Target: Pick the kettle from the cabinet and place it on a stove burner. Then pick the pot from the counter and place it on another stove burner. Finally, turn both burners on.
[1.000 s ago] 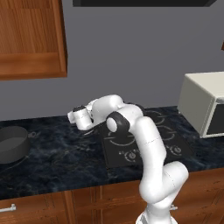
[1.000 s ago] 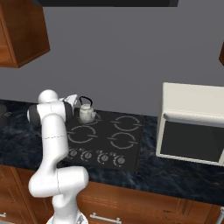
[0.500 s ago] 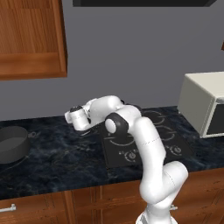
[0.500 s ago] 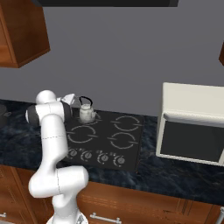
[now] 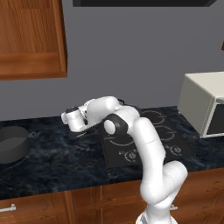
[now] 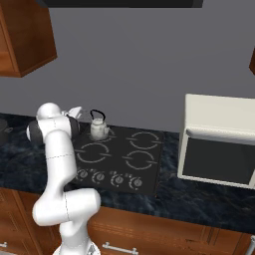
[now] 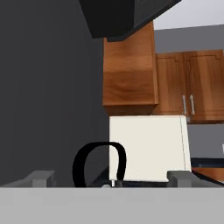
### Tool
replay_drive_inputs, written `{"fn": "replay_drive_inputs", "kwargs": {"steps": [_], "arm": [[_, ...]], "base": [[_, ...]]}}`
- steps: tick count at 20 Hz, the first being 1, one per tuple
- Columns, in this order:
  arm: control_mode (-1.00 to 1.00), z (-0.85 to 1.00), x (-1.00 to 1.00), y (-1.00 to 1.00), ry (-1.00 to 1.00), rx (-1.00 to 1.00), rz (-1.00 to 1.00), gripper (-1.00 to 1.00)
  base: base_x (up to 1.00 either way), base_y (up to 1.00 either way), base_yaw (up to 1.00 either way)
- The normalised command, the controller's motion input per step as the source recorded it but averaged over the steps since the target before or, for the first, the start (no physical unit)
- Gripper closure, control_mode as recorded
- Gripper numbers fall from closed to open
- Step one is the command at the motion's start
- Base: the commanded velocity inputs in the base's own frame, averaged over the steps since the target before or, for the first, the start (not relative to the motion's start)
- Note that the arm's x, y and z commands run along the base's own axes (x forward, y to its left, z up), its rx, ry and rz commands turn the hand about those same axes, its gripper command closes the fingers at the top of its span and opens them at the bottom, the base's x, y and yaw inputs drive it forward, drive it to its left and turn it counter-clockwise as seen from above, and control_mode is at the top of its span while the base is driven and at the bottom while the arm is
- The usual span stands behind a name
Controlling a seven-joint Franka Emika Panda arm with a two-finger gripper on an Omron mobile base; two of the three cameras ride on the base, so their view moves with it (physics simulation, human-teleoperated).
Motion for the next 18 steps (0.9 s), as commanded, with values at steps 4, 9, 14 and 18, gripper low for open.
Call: {"fn": "replay_drive_inputs", "kwargs": {"steps": [4, 9, 14, 18], "arm": [[-1.0, 0.1, -0.39, 0.03, -0.09, 0.0, -0.03, -1.0], [-1.0, 0.2, -0.58, 0.0, -0.13, 0.0, -0.02, -1.0], [-1.0, 0.13, -0.7, 0.0, -0.16, 0.0, 0.0, -1.0], [-1.0, 0.14, -0.76, 0.0, -0.18, 0.0, 0.0, -1.0]], "base": [[0.0, 0.0, 0.0], [0.0, 0.0, 0.0], [0.0, 0.0, 0.0], [0.0, 0.0, 0.0]]}}
